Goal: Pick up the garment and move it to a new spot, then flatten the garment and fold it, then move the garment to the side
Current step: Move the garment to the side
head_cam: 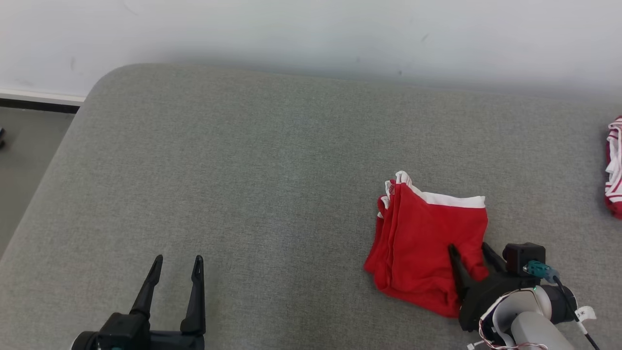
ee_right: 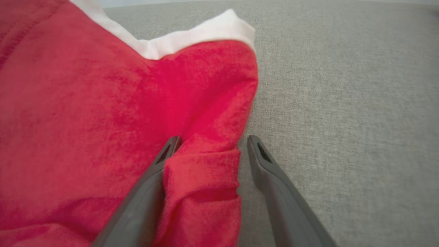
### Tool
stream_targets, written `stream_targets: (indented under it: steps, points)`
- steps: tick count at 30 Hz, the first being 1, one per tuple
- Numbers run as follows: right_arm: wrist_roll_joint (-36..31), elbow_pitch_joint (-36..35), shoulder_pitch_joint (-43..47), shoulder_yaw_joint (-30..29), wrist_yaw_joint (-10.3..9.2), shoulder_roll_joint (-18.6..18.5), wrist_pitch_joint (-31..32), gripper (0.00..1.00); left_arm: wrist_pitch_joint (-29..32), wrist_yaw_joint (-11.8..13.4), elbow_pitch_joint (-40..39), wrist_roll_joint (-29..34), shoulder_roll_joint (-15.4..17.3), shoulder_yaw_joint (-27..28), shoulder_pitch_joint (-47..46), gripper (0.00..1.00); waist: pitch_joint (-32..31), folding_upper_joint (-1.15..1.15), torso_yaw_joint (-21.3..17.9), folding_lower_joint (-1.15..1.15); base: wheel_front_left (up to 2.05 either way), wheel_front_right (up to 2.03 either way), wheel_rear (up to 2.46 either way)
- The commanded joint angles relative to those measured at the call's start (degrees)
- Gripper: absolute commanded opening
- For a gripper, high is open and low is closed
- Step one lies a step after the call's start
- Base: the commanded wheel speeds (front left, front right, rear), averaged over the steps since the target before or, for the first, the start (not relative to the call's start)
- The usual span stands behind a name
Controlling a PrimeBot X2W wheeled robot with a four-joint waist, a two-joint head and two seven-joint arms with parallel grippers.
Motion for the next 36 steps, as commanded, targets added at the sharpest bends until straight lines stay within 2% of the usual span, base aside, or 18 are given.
stream_targets:
  steps: [1,3,4,5,14,22,24,30,31,36]
  points:
    - [0.15,1.29,-0.03,0.16,-0.19,0.13,0.16,1.0,-0.17,0.07,0.07,0.01,0.05,0.15,-0.78,1.0,0.22,0.0,-0.44,-0.01,0.0,0.0,0.0]
    - [0.63,2.45,-0.61,1.02,-0.18,1.15,-0.51,0.97,-0.17,0.07,0.16,0.08,0.12,0.14,-1.01,1.0,0.37,0.0,-0.73,-0.01,0.0,0.0,0.0]
    - [0.98,3.05,-0.97,1.68,-0.18,1.43,-0.5,0.26,-0.17,0.08,0.21,0.09,0.14,0.14,-1.19,1.0,0.43,0.0,-0.87,-0.01,0.0,0.0,0.0]
    - [1.44,3.23,-1.46,2.08,-0.18,1.67,-1.23,0.0,-0.17,0.08,0.2,0.13,0.14,0.14,-1.37,1.0,0.48,0.0,-0.98,-0.01,0.0,0.0,0.0]
    - [2.03,3.0,-8.96,7.7,-0.18,-3.4,-1.69,0.0,-0.17,0.07,-0.71,-0.07,0.65,0.11,-2.27,1.0,2.82,0.0,-3.04,-0.01,0.0,0.0,0.0]
    - [4.12,-1.97,-18.75,14.91,-0.18,-13.06,2.67,0.0,-0.17,0.08,-2.99,-0.65,1.19,-0.38,-5.64,1.0,10.57,0.0,-7.11,-0.01,0.0,0.0,0.0]
    - [5.51,-4.25,-22.55,16.35,-0.19,-17.11,3.85,0.0,-0.17,0.08,-4.32,-0.67,1.33,-0.49,-7.17,1.0,14.09,0.0,-9.04,-0.01,0.0,0.0,0.0]
    - [8.54,-8.64,-28.41,18.21,-0.19,-25.3,6.42,0.0,-0.17,0.09,-7.25,-0.16,3.07,-0.48,-9.62,1.0,20.05,0.0,-12.94,-0.01,0.0,0.0,0.0]
    - [8.54,-8.64,-28.41,18.21,-0.19,-25.3,6.42,0.0,-0.17,0.09,-7.25,-0.16,3.07,-0.48,-9.62,1.0,20.05,0.0,-12.94,-0.01,0.0,0.0,0.0]
    - [10.58,-10.97,-31.01,17.05,-0.18,-30.66,8.51,0.0,-0.17,0.09,-9.17,0.18,5.02,-0.01,-10.19,1.0,22.95,0.0,-16.19,-0.01,0.0,0.0,0.0]
